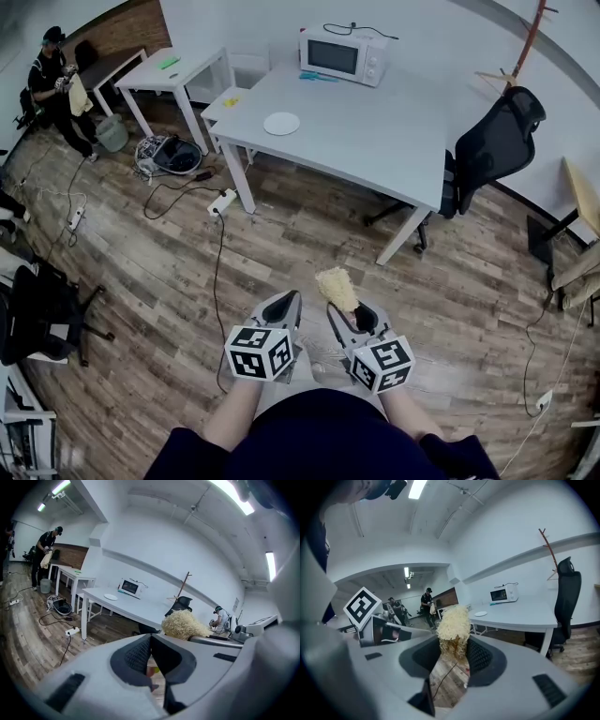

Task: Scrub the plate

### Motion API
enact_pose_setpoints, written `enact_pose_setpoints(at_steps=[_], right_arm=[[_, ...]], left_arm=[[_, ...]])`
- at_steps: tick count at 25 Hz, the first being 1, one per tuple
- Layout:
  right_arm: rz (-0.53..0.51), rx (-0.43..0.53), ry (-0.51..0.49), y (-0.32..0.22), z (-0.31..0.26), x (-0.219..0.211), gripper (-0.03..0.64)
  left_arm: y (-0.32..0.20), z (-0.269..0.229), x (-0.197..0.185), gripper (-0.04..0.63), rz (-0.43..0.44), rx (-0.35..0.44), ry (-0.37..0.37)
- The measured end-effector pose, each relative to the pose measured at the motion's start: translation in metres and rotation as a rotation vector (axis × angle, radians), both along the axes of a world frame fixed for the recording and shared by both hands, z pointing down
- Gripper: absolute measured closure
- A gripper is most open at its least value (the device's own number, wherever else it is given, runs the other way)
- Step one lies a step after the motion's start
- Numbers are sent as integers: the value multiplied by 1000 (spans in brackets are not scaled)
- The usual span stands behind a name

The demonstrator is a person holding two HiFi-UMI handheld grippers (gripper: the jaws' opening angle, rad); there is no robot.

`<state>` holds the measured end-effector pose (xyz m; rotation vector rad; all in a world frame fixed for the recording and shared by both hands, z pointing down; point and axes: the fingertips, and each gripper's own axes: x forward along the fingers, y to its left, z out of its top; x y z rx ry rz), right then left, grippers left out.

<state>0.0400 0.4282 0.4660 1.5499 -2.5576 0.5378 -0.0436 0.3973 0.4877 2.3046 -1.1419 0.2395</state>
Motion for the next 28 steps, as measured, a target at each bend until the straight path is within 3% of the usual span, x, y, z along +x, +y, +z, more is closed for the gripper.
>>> enact_pose_setpoints(at_steps=[4,12,28], right_arm=[[-21,5,-55,-8,-1,-7,451],[-32,-16,-45,-50,5,-9,451],[-24,-25,-41,-229,-5,-31,451]], left_arm=[[-4,6,-4,577,-6,-9,-2],[-47,13,-2,577,1,-31,16],[-231,-2,-19,577,41,-3,28]])
